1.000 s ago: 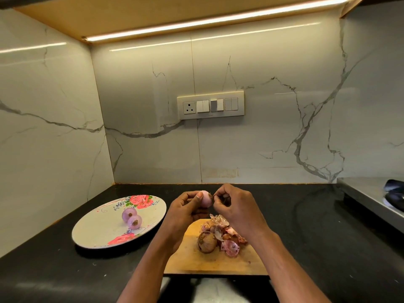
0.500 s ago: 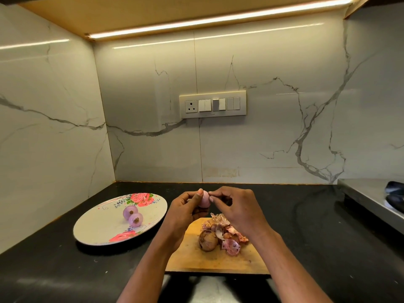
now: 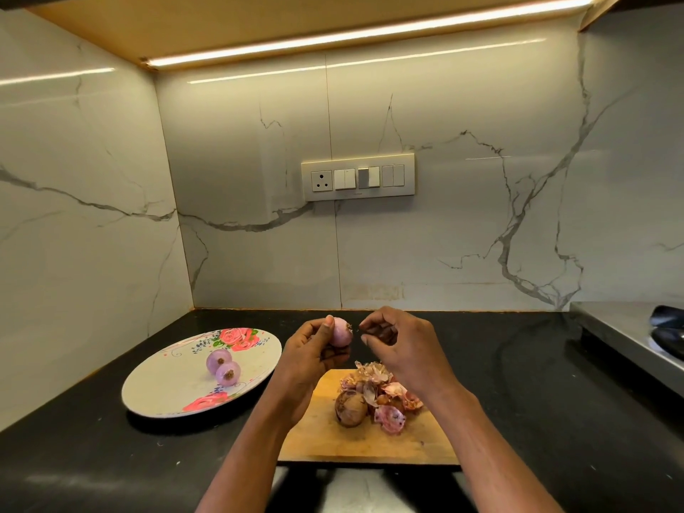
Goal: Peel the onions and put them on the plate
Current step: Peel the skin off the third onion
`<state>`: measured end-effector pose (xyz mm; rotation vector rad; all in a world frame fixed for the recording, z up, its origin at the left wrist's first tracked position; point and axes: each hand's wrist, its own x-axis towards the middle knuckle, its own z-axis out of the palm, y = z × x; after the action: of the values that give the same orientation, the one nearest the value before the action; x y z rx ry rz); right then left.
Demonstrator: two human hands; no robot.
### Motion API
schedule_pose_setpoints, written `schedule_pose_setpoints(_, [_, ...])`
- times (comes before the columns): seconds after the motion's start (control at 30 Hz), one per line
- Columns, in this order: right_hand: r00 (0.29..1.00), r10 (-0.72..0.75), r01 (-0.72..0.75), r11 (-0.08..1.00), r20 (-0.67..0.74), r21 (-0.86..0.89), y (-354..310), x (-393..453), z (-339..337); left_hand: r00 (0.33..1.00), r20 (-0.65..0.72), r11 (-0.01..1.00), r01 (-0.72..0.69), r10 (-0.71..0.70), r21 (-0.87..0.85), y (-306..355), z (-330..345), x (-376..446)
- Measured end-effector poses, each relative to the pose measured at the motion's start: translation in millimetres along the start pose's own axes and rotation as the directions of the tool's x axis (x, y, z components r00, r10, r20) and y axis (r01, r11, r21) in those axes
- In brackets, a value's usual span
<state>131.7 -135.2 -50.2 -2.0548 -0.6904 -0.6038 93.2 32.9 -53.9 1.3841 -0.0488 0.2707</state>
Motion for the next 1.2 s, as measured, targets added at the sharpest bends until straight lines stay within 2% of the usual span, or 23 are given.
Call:
schedule_pose_setpoints(0.17, [0.999,-0.048,0.048,0.999,0.01,0.021,-6,0,1,0.999,0.012,0.999,-0.031,0.03,0.024,0,1,-1])
schedule_pose_setpoints(0.4, [0.994,-0.095,0.095,0.995,-0.047,-0.005,-4,-2,6,0.999,0.013,0.995,-0.051,0.05,0.086,-2,1,0])
schedule_pose_setpoints(0.67, [0.994,-0.007,0.006,1.0,-0.11,-0.012,-6,-1,7,0.997,0.068,0.991,-0.053,0.044,0.124,-2,3,-1])
schedule_pose_setpoints(0.87, [0.998,0.063,-0.062,0.998,0.02,-0.026,1,1,1,0.999,0.036,0.998,0.007,-0.009,0.07,1,1,-1])
schedule_pose_setpoints(1.03, [0.982,0.034,-0.01,0.991,0.184,-0.133,4,-1,3,1.0,0.011,0.998,0.002,-0.003,0.057,2,1,-2])
schedule_pose_setpoints(1.1, [0.985,0.018,0.002,0.993,0.17,-0.114,3,-1,2,1.0,-0.017,0.998,-0.009,0.01,0.058,2,0,-1])
schedule_pose_setpoints(1.2, [0.997,-0.027,0.029,0.999,0.072,-0.034,-2,1,1,1.0,-0.022,0.998,-0.001,0.002,0.062,3,0,-1])
